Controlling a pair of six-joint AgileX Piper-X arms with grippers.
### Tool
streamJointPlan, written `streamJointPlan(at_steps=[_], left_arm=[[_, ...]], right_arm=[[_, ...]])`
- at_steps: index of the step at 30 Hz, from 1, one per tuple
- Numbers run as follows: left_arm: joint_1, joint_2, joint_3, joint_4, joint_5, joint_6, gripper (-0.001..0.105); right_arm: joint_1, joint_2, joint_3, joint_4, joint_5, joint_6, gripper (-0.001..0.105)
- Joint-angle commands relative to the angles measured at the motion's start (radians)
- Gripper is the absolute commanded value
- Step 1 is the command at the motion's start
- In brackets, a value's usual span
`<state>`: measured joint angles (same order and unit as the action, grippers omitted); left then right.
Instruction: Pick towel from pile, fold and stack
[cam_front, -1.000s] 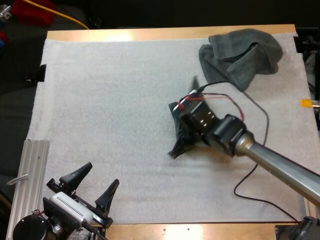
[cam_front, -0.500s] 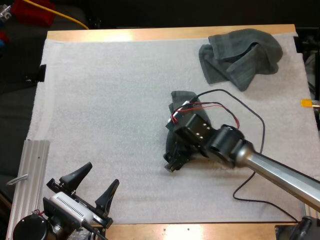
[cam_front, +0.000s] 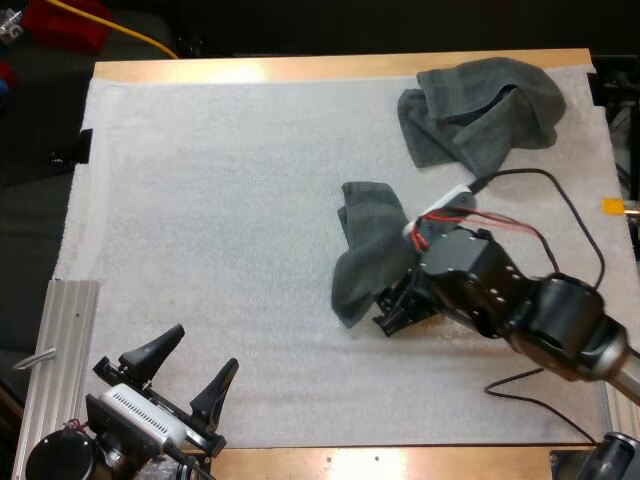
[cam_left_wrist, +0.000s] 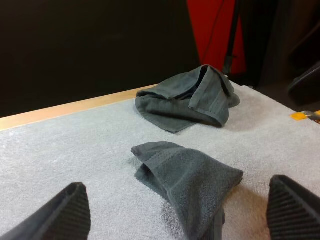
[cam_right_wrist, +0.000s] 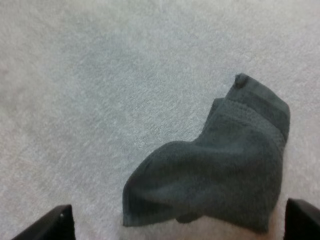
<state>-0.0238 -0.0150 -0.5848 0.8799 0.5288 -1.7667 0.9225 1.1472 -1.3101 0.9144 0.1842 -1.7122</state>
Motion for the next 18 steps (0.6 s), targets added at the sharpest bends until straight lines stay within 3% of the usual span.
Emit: streamJointPlan(at_steps=[1, 11, 18], left_arm=[[0.000, -0.132, -0.007, -0.018, 0.006, -0.009, 0.070], [0.000, -0.132, -0.007, -0.018, 0.006, -0.009, 0.070], [0.000, -0.132, -0.007, -0.018, 0.006, -0.009, 0.070]], right_arm=[[0.002, -0.018, -0.005, 0.017, 0.006, 0.019, 0.079], [0.002, -0.030, 0.022, 0.039, -0.085, 0.066, 0.079], [0.002, -0.024, 0.123, -0.083, -0.182, 0.127, 0.079]])
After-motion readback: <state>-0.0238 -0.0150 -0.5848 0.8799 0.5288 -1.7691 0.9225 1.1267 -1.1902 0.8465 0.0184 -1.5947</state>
